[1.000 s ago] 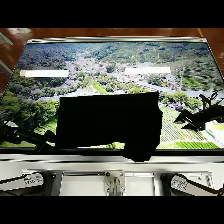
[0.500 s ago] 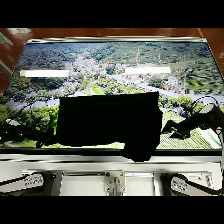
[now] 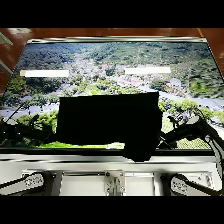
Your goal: Fold the shirts.
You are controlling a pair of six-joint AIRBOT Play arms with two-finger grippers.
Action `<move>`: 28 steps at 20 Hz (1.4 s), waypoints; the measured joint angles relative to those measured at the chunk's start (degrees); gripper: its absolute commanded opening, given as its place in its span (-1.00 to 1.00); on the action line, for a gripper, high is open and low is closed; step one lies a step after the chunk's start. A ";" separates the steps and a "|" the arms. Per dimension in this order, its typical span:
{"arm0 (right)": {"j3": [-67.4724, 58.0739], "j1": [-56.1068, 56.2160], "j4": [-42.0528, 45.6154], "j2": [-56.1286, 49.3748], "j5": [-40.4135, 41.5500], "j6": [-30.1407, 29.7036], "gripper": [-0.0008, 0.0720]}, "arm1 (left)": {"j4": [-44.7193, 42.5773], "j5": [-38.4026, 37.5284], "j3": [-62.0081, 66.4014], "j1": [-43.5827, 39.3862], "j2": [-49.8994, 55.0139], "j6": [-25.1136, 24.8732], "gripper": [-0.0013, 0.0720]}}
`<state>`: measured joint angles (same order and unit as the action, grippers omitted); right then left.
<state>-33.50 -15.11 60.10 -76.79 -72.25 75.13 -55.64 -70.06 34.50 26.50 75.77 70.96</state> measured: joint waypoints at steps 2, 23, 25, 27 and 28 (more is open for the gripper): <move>1.73 1.09 -0.66 0.11 1.22 -0.33 0.02 | 0.02 0.00 0.00 0.00 -0.07 -0.02 -0.87; -36.13 8.00 -4.31 -8.20 11.56 4.68 -0.80 | 1.73 2.10 31.69 -6.91 8.90 3.80 -0.87; -39.36 8.20 -5.07 -13.07 13.31 5.03 -0.80 | 2.75 2.62 36.17 -7.85 13.66 4.52 -0.87; -41.18 8.26 -5.55 -17.31 14.86 5.46 -0.78 | 4.17 2.91 40.15 -8.96 18.51 4.94 -0.87; -41.68 8.35 -5.70 -19.08 15.39 5.66 -0.77 | 4.79 3.26 41.94 -9.44 20.85 4.98 -0.87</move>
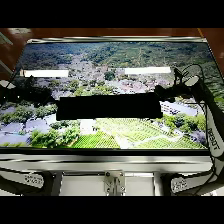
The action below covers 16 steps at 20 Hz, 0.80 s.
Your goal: Fold the shirts.
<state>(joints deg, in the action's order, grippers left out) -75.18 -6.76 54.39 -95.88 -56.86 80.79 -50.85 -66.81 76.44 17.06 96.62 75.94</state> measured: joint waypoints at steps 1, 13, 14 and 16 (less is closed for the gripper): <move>-0.44 0.02 -0.13 -1.62 0.57 0.04 -0.66 | 0.42 0.26 1.51 -0.44 2.01 0.17 -0.87; -3.52 -6.62 6.43 -3.04 -4.83 0.35 0.88 | -1.09 -8.83 12.90 2.14 8.07 4.87 0.46; -3.56 -6.82 6.40 -3.72 -6.08 0.63 0.88 | -1.18 -10.21 13.29 2.29 7.74 5.14 0.46; -3.63 -6.82 5.22 -5.57 -7.21 0.83 0.88 | -1.38 -12.72 13.79 2.40 6.95 5.66 0.46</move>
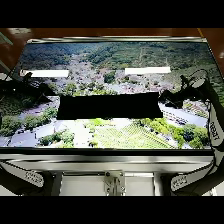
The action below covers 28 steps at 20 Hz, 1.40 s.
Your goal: Fold the shirts.
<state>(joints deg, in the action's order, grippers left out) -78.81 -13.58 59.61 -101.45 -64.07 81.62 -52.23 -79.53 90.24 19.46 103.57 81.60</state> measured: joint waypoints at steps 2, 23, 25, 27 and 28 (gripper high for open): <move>-0.04 0.50 -1.99 -2.08 -0.61 -0.37 0.88 | -0.22 -1.49 0.26 -0.33 -1.07 0.26 0.46; -0.04 -4.22 -17.59 17.84 -14.21 -2.12 -0.80 | 19.06 22.16 0.76 -37.44 3.21 -2.08 -0.87; -0.04 -5.44 -17.33 21.33 -16.72 -1.05 -0.80 | 25.44 27.02 1.31 -43.17 5.97 -3.78 -0.87; -0.04 -6.27 -17.18 24.22 -18.60 -0.11 -0.80 | 30.62 29.90 2.21 -47.91 8.79 -4.74 -0.87; -0.04 -6.56 -17.18 25.55 -19.56 0.37 -0.80 | 33.03 30.82 2.73 -49.88 10.16 -5.09 -0.87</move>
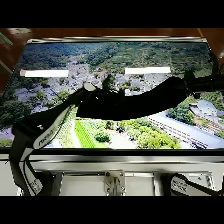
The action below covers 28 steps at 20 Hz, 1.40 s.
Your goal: Fold the shirts.
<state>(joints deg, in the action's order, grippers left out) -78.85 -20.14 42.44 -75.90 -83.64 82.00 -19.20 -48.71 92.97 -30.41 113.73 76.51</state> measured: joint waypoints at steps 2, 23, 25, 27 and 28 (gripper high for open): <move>0.00 -0.35 0.02 2.16 -1.36 0.81 -0.80 | 4.70 1.73 1.70 -3.58 3.13 -0.44 -0.87; 0.00 37.27 -0.17 -11.30 28.06 4.76 -0.33 | -16.39 -10.93 8.13 34.34 -29.49 5.35 -0.88; 0.00 42.45 -6.82 -17.20 34.95 5.18 0.69 | -16.85 -14.58 8.13 37.86 -34.18 4.66 -0.88; 0.00 45.07 -14.67 -21.66 39.15 3.04 0.69 | -18.08 -17.99 8.15 39.91 -37.81 3.96 -0.88; 0.00 45.35 -16.87 -23.06 39.67 1.97 0.69 | -18.88 -19.76 8.13 40.52 -39.15 3.76 -0.88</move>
<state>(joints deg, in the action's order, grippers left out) -78.85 25.21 25.56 -98.96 -43.97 83.96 -38.09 -68.47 101.10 10.11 74.59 80.27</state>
